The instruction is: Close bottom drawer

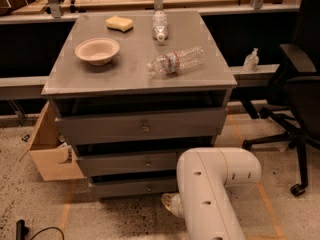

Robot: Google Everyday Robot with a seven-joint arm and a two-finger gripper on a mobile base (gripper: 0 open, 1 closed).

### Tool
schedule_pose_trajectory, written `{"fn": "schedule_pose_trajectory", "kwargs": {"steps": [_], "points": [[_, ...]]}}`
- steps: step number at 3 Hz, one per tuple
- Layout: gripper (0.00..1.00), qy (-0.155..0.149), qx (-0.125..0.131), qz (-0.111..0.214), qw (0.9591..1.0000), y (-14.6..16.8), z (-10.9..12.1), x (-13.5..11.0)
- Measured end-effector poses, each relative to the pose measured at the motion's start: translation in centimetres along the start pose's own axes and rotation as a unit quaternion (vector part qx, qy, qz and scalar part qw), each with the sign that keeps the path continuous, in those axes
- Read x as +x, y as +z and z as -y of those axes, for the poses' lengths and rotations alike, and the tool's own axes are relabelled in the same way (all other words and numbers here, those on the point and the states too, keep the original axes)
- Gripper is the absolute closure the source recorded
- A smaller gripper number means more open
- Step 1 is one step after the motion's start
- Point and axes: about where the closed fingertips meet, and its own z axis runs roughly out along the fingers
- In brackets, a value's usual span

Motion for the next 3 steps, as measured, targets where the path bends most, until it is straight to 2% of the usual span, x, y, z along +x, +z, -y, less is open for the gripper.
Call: {"fn": "schedule_pose_trajectory", "kwargs": {"steps": [2,3], "points": [[1.0,0.011,0.003,0.004,0.9999,-0.9,-0.2,-0.5],[1.0,0.029,0.008,0.002,0.9995,-3.6,0.1,-2.0]]}}
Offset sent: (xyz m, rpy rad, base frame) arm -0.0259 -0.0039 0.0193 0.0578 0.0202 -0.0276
